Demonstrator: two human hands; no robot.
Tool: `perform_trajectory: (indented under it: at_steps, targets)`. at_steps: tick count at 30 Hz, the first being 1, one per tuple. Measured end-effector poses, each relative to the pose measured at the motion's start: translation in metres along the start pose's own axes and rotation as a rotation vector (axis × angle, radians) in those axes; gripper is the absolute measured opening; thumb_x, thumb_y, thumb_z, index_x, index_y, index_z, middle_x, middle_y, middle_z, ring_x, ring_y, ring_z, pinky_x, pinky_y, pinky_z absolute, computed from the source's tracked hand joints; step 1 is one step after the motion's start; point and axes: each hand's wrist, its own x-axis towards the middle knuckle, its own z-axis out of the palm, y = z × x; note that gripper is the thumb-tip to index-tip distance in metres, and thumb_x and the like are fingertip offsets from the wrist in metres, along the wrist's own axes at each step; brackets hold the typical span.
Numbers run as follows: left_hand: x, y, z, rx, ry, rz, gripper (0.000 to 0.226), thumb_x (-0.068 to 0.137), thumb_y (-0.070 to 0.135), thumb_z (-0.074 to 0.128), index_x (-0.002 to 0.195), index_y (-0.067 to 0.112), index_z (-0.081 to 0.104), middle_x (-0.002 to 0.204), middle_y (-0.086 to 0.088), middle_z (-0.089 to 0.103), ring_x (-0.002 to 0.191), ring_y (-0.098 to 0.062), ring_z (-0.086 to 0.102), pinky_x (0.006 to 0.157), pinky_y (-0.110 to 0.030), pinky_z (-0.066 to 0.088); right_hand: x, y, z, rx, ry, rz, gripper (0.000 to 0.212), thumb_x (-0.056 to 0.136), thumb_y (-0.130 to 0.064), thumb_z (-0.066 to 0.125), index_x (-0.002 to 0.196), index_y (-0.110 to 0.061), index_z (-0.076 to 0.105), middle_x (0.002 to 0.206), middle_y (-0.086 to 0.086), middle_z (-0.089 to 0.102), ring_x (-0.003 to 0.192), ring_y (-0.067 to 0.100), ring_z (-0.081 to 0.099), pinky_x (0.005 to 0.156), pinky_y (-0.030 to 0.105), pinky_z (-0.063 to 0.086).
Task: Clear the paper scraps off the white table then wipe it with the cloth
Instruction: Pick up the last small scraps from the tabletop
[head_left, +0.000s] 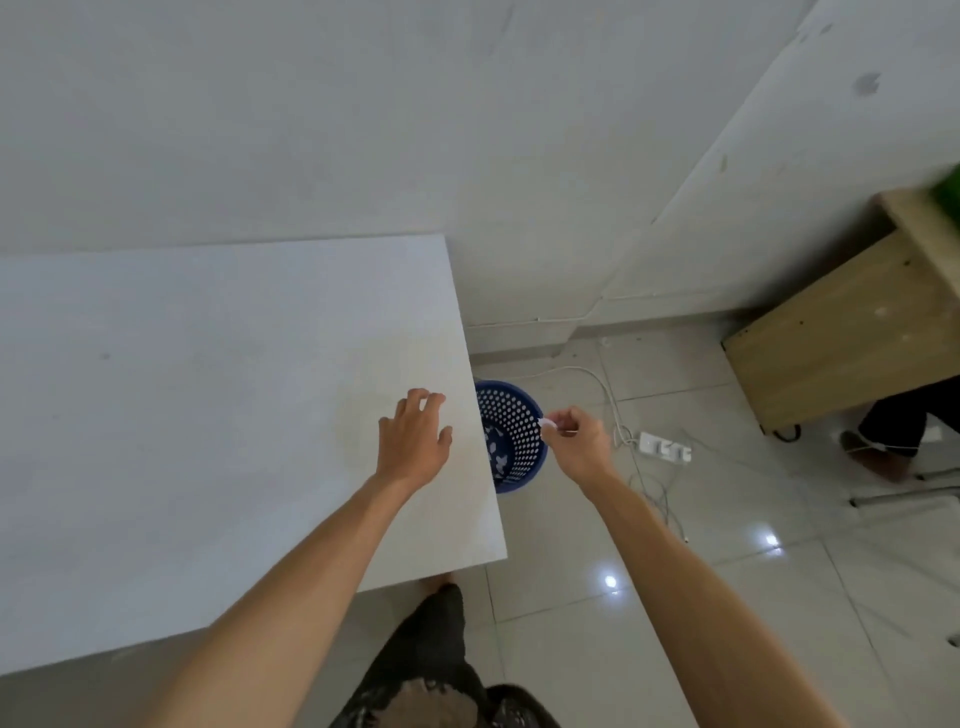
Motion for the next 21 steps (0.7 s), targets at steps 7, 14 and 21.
perform_trajectory:
  at_steps: [7,14,21]
  targets:
    - [0.044,0.015,0.024,-0.006,0.027,-0.097,0.041,0.099,0.029,0.058,0.137,0.019,0.051,0.147,-0.004,0.045,0.129,-0.025,0.05,0.101,-0.046,0.043,0.08,0.035,0.014,-0.051,-0.071,0.124,0.007,0.092,-0.021,0.07,0.095,-0.015,0.068,0.089,-0.001,0.07,0.084,0.02,0.066,0.071,0.031,0.053]
    - [0.086,0.015,0.078,0.101,0.133,-0.205,0.053,0.099,0.042,0.054,0.147,0.022,0.043,0.162,-0.005,0.029,0.152,-0.027,0.022,0.116,-0.061,0.021,0.161,0.076,0.049,-0.161,-0.14,0.157,0.004,0.096,-0.016,0.065,0.099,-0.014,0.067,0.092,-0.001,0.068,0.087,0.019,0.064,0.066,0.025,0.045]
    - [0.102,0.026,0.115,0.122,0.262,-0.292,0.069,0.1,0.058,0.038,0.158,0.024,0.022,0.168,-0.004,0.01,0.155,-0.024,-0.003,0.119,-0.065,-0.005,0.218,0.105,0.078,-0.246,-0.251,0.115,0.013,0.095,-0.016,0.067,0.107,-0.013,0.07,0.1,0.001,0.071,0.09,0.018,0.066,0.081,0.029,0.052]
